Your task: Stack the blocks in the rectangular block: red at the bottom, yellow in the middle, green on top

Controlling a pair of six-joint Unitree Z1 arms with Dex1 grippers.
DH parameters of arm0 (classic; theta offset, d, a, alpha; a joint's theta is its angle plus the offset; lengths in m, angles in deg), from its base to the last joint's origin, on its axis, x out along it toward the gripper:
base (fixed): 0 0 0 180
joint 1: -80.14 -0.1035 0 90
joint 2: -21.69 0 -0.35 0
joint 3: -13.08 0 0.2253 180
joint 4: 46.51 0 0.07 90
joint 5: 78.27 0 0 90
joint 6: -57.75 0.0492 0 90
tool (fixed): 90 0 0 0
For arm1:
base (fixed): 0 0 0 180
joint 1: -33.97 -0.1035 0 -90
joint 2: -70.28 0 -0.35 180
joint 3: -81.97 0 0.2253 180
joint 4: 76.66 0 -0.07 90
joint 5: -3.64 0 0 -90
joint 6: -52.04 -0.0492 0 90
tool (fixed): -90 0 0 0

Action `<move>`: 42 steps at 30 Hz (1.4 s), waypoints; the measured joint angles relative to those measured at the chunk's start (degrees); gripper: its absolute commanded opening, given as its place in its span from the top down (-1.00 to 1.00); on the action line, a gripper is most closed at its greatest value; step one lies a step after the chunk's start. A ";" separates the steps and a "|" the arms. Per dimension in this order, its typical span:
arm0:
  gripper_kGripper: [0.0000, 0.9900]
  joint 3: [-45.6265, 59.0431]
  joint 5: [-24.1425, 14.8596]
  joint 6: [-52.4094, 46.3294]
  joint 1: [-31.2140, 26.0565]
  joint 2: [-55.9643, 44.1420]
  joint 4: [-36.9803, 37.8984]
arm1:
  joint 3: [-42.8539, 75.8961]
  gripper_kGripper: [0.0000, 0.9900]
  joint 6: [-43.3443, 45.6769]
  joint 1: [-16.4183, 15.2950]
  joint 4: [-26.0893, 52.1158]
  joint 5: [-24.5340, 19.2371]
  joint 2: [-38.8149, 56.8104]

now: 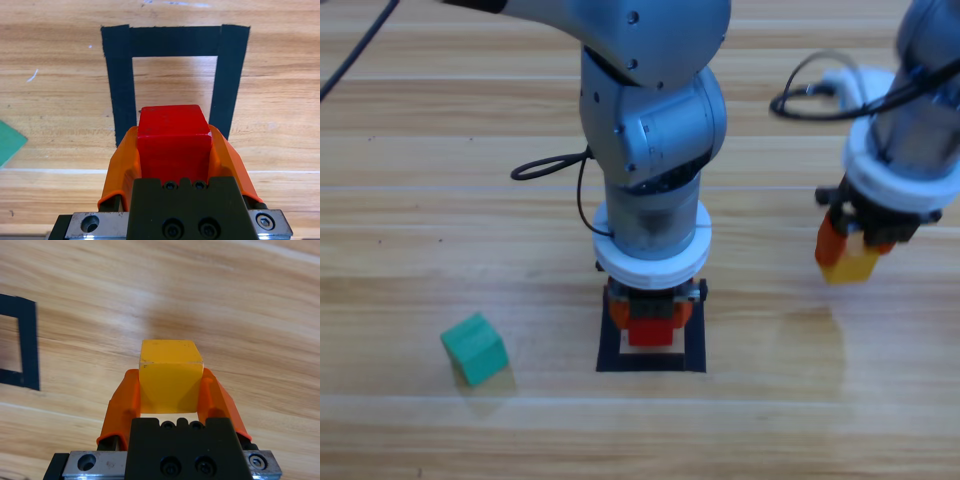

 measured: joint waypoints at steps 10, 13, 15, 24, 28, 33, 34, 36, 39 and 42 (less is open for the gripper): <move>1.00 2.43 0.00 0.64 0.05 0.00 3.54 | 0.13 0.36 0.00 0.00 0.89 0.00 1.61; 1.00 2.54 0.00 0.76 0.06 0.00 5.00 | 0.13 0.36 0.00 0.00 0.89 0.00 1.61; 1.00 2.88 0.00 0.79 0.06 0.00 5.19 | 0.13 0.36 0.00 0.00 0.89 0.00 1.61; 1.00 3.30 0.00 1.10 0.06 0.00 5.46 | 0.38 0.36 0.00 0.00 1.11 0.00 1.61; 1.00 3.30 0.00 1.12 0.06 0.00 5.50 | 0.58 0.36 0.00 0.00 1.15 0.00 1.61; 1.00 3.30 -0.10 1.39 0.06 0.01 5.75 | 0.64 0.36 0.00 0.00 1.19 0.00 1.61; 1.00 3.30 -0.21 1.50 0.06 0.01 5.80 | 0.65 0.36 0.00 0.00 1.24 0.00 1.61; 1.00 3.30 -0.42 1.57 0.06 0.01 5.86 | 0.65 0.36 0.00 0.00 1.31 0.00 1.61; 1.00 3.30 -0.72 1.58 0.06 0.02 5.86 | 0.65 0.36 0.00 0.00 1.36 0.00 1.61; 1.00 3.30 -1.05 1.59 0.06 0.02 5.86 | 0.67 0.36 0.00 0.00 1.36 0.00 1.61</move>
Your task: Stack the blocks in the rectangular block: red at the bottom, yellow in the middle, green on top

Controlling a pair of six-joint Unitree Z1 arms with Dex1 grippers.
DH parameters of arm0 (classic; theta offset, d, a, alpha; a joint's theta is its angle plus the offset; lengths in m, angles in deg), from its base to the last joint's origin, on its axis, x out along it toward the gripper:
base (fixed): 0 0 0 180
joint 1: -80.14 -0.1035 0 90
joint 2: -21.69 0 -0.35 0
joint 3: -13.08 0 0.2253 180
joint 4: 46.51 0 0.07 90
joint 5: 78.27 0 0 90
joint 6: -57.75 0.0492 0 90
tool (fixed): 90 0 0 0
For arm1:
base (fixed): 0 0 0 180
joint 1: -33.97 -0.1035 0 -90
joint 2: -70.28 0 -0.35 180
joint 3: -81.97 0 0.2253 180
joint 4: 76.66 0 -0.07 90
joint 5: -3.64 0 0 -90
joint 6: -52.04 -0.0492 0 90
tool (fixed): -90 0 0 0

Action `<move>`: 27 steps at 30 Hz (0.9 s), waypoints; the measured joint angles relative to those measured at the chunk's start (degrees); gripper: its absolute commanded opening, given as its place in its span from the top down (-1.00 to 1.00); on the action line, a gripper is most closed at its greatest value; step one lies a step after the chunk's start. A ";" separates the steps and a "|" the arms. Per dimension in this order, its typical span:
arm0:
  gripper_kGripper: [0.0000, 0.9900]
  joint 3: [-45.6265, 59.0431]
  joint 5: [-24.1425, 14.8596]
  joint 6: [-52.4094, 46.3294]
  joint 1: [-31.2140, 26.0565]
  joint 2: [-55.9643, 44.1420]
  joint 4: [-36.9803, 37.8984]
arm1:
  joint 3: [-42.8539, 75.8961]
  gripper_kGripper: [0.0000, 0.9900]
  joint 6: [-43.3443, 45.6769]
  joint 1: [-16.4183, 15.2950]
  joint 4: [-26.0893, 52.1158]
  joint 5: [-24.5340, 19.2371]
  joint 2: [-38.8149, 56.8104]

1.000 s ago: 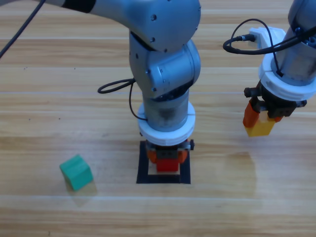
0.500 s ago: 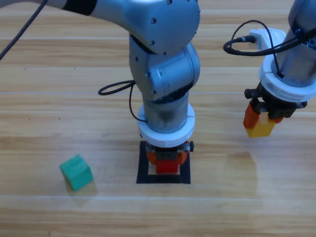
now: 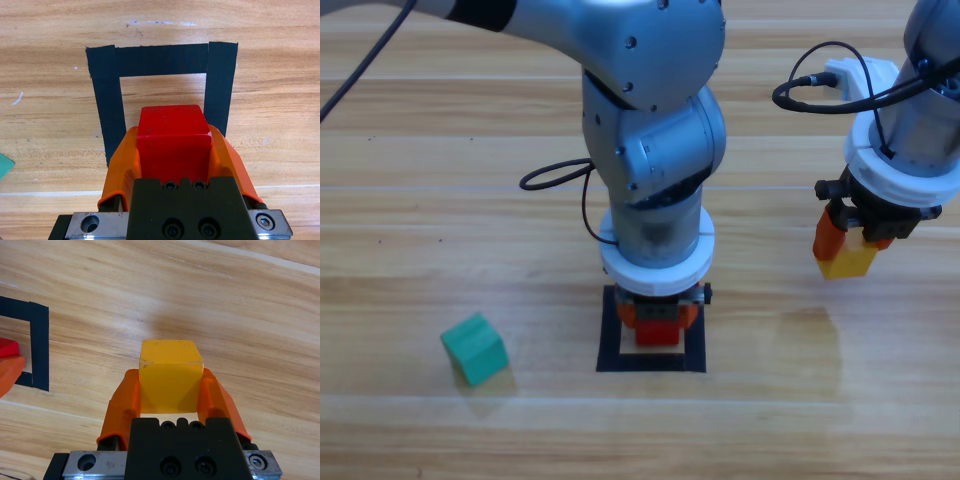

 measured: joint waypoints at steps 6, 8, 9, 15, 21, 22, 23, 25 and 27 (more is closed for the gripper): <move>1.00 0.00 -0.35 0.07 0.00 0.28 0.00 | 0.02 0.36 0.00 0.00 0.00 0.00 0.00; 1.00 0.00 -0.35 0.07 0.00 0.41 0.00 | 0.07 0.36 0.00 0.00 0.11 0.00 0.00; 1.00 0.00 -0.35 0.07 0.00 0.45 0.00 | 0.17 0.36 0.00 0.00 0.23 0.00 0.00; 1.00 0.00 -0.36 0.07 0.00 0.54 0.00 | 0.93 0.36 0.00 0.00 0.47 0.00 0.00; 1.00 0.00 -0.36 0.07 0.00 1.10 0.00 | 0.94 0.36 0.00 0.00 0.65 0.00 0.00; 1.00 0.00 -0.36 0.07 0.00 1.25 0.00 | 0.94 0.36 0.00 0.00 0.70 0.00 0.00; 1.00 -0.03 -0.39 0.07 0.00 1.31 0.00 | 0.94 0.36 0.00 0.00 0.74 0.00 0.00; 0.96 -0.04 -0.41 0.07 0.00 1.31 0.00 | 0.94 0.36 0.00 0.00 0.75 0.00 0.00; 0.79 -0.04 -0.41 0.06 0.00 1.31 0.00 | 0.94 0.36 0.00 0.00 0.76 0.00 0.00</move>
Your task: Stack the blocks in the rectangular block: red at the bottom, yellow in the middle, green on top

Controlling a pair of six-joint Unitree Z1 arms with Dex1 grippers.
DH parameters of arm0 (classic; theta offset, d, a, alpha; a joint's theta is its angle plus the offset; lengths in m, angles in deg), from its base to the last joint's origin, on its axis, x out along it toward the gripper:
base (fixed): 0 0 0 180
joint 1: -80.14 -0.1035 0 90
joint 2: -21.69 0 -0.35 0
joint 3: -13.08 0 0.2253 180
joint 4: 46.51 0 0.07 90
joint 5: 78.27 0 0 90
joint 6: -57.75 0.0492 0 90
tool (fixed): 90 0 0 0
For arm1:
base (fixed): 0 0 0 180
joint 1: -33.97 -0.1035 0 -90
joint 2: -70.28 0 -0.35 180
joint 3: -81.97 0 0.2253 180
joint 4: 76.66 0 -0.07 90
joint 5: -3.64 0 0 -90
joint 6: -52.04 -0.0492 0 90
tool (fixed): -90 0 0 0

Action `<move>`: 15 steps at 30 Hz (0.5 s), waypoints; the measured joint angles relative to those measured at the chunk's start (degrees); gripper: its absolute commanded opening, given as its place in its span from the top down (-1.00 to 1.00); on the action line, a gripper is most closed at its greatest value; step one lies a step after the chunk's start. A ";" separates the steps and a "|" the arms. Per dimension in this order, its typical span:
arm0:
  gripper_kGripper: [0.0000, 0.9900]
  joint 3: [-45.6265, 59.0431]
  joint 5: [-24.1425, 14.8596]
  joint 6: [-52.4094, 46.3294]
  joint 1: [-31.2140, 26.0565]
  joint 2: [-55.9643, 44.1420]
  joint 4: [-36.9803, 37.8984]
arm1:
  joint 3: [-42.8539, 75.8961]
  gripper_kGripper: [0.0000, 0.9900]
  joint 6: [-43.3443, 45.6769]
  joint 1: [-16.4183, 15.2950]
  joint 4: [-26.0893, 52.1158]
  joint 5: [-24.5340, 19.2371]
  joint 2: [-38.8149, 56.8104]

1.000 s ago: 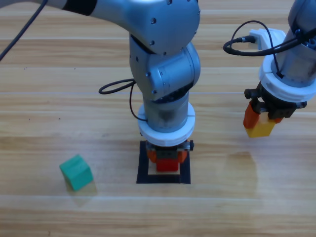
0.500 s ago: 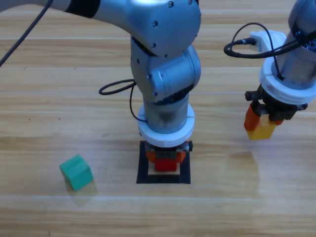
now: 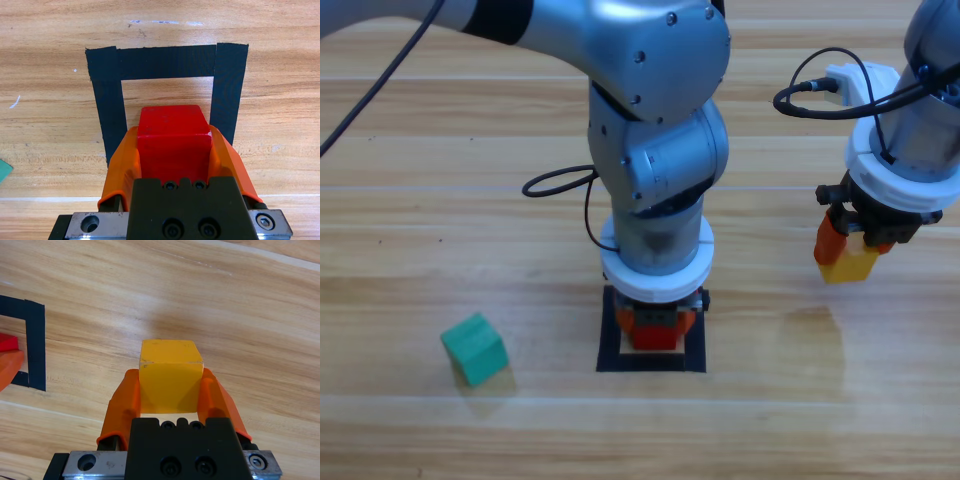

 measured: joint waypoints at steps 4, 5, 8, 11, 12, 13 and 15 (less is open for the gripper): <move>0.12 -0.01 0.00 -0.05 0.00 0.00 0.00 | 0.00 0.36 0.00 0.00 0.03 0.00 0.00; -0.07 -0.01 0.00 -0.12 0.00 0.00 0.00 | 0.00 0.36 0.00 0.00 0.03 0.00 0.00; -0.56 -0.02 0.00 -0.27 0.00 0.00 0.00 | 0.00 0.36 0.00 0.00 0.03 0.00 0.00; -0.65 -0.08 -0.04 -0.59 0.00 0.00 0.00 | 0.00 0.36 0.00 0.00 0.04 0.00 0.00; -0.68 -0.11 -0.05 -0.71 0.00 0.00 0.00 | 0.01 0.36 0.00 0.00 0.04 0.00 0.00; -0.70 -0.12 -0.06 -0.83 0.00 0.00 0.00 | 0.01 0.36 0.00 0.00 0.04 0.00 0.00; -0.74 -0.12 -0.06 -0.89 0.00 0.00 0.00 | 0.03 0.36 0.00 0.00 0.06 0.00 0.00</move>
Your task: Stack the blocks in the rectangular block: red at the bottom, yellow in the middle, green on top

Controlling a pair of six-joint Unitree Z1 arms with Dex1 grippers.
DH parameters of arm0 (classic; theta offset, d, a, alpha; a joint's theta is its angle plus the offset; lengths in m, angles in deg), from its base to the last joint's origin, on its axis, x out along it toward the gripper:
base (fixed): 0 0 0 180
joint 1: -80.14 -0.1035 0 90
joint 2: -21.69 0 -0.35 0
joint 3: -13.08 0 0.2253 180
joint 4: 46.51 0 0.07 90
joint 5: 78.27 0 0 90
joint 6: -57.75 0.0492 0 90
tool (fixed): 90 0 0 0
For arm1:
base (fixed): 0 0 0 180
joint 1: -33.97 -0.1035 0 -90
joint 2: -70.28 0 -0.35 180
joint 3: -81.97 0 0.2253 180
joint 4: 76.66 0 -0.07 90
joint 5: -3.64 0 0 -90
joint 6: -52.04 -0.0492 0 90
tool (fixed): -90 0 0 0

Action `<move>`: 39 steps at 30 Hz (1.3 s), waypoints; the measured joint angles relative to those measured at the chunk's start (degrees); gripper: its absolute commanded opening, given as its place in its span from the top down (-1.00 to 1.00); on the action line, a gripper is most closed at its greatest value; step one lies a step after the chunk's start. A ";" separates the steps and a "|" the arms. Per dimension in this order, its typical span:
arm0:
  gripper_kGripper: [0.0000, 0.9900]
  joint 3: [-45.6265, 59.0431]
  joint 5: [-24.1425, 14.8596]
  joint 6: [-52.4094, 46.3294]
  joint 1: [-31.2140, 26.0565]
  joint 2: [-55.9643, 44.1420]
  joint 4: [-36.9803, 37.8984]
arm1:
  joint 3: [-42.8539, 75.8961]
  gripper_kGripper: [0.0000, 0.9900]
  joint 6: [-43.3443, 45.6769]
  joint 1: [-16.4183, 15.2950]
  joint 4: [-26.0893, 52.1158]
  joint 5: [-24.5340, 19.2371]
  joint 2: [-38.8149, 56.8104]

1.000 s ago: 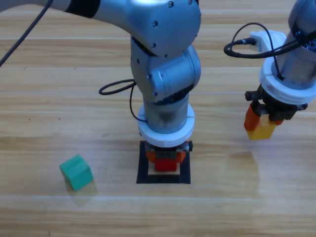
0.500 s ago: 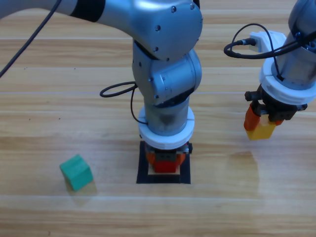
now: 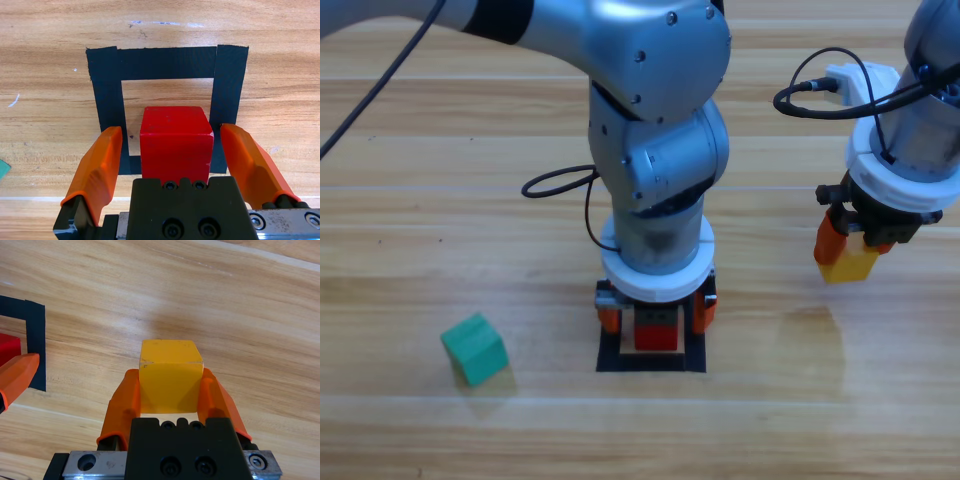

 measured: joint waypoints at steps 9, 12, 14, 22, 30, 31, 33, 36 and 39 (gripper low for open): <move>-0.87 -3.11 -0.76 -0.25 0.02 -0.04 -1.94 | 0.01 0.36 -0.33 -0.08 0.06 0.00 0.01; -0.89 -8.49 -1.53 -0.41 0.04 -1.31 -5.49 | 0.01 0.36 -0.94 -0.22 0.07 0.00 0.00; -0.89 -11.65 -2.32 -0.44 0.06 -3.76 -8.10 | 0.01 0.36 -1.85 -0.40 0.07 0.00 0.00; -0.92 -15.23 -5.75 -3.71 0.02 -14.22 -16.61 | -0.14 0.36 -6.66 -2.42 -0.78 -0.01 0.01; -0.95 -3.69 -6.76 -7.14 -0.78 -23.90 -20.28 | -11.51 0.36 -12.49 -8.48 -7.99 -0.62 -0.37; -0.95 -1.99 -6.76 -8.42 -1.12 -25.47 -20.31 | -13.41 0.36 -13.01 -9.23 -9.22 -0.81 -0.59; -0.95 0.11 -6.76 -10.00 -1.82 -28.31 -20.32 | -18.56 0.36 -14.75 -11.06 -13.01 -1.74 -1.38; -0.95 1.68 -6.75 -12.57 -2.62 -30.83 -20.35 | -25.25 0.36 -16.05 -13.28 -16.54 -2.48 -3.36; -0.95 4.47 -6.50 -15.23 -2.89 -32.00 -20.35 | -29.35 0.36 -17.28 -14.73 -18.65 -2.49 -6.46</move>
